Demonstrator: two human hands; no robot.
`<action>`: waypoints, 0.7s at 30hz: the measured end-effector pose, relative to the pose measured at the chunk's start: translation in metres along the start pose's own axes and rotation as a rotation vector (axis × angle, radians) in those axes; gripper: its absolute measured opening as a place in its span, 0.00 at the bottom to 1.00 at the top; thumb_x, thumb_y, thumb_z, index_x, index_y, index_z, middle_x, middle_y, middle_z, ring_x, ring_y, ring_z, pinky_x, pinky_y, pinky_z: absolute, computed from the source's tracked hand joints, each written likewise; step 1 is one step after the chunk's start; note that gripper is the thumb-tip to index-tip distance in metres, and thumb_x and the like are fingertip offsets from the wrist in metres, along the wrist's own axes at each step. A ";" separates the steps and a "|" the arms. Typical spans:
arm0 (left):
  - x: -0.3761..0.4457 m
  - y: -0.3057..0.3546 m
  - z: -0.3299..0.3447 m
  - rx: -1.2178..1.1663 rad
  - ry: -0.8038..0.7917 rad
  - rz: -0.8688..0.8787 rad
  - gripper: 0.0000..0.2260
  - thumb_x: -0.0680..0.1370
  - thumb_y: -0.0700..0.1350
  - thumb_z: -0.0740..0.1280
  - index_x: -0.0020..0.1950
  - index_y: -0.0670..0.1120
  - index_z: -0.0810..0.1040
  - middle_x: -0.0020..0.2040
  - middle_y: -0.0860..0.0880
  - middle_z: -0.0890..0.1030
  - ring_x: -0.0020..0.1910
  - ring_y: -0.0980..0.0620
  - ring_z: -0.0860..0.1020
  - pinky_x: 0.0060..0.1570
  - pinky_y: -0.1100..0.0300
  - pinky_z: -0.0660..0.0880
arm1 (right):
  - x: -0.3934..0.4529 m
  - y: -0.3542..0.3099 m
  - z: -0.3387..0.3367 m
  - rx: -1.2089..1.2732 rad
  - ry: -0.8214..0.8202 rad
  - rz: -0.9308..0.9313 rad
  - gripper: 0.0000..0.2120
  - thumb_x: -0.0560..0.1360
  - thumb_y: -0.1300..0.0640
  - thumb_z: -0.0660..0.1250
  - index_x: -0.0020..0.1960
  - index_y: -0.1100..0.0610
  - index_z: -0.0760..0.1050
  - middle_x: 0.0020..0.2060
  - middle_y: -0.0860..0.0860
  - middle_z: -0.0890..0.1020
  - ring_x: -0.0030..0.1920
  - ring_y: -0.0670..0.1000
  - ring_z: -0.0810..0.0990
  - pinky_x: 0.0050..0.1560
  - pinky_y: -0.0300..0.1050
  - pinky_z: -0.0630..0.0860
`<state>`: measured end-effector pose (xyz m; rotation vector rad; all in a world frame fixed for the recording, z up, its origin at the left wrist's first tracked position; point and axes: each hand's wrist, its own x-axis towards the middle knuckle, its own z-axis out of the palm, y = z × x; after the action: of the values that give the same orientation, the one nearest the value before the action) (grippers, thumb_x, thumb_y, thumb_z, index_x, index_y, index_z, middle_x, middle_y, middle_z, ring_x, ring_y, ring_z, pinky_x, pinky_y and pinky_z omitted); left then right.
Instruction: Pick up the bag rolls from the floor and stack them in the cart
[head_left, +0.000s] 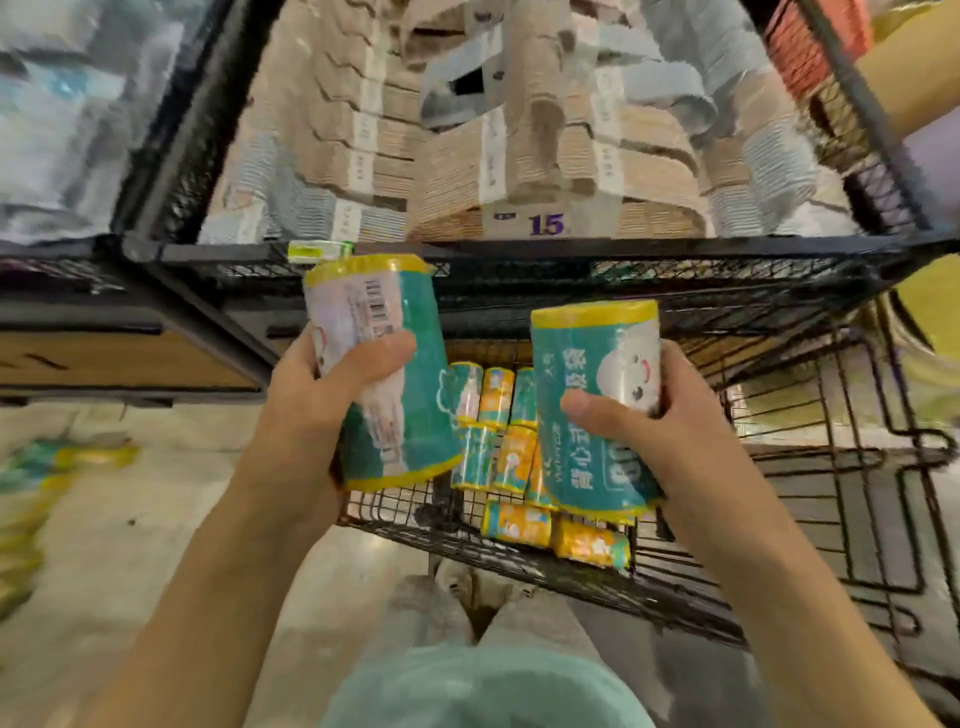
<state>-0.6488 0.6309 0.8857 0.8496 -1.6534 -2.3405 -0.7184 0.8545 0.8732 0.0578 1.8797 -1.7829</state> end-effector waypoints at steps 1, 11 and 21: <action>0.003 -0.002 -0.002 0.016 0.005 -0.007 0.22 0.69 0.43 0.72 0.64 0.44 0.78 0.51 0.45 0.86 0.47 0.44 0.86 0.40 0.52 0.82 | 0.007 0.001 0.001 -0.028 -0.021 0.004 0.34 0.56 0.44 0.83 0.59 0.45 0.74 0.53 0.47 0.85 0.52 0.52 0.86 0.53 0.60 0.83; 0.041 -0.050 -0.033 0.179 0.044 -0.088 0.32 0.63 0.52 0.76 0.66 0.47 0.76 0.55 0.46 0.85 0.52 0.43 0.85 0.45 0.48 0.83 | 0.057 0.035 0.012 -0.151 -0.124 0.060 0.36 0.56 0.45 0.79 0.62 0.44 0.70 0.50 0.42 0.84 0.49 0.45 0.86 0.49 0.47 0.84; 0.083 -0.112 -0.079 0.211 0.078 -0.121 0.23 0.65 0.45 0.76 0.60 0.51 0.79 0.53 0.49 0.86 0.50 0.48 0.86 0.41 0.57 0.82 | 0.103 0.118 0.030 -0.261 -0.190 0.114 0.38 0.59 0.51 0.81 0.65 0.47 0.67 0.48 0.34 0.82 0.49 0.38 0.84 0.44 0.31 0.79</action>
<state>-0.6542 0.5726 0.7360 1.0940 -1.8896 -2.2024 -0.7498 0.8073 0.7239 -0.0955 1.9126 -1.4045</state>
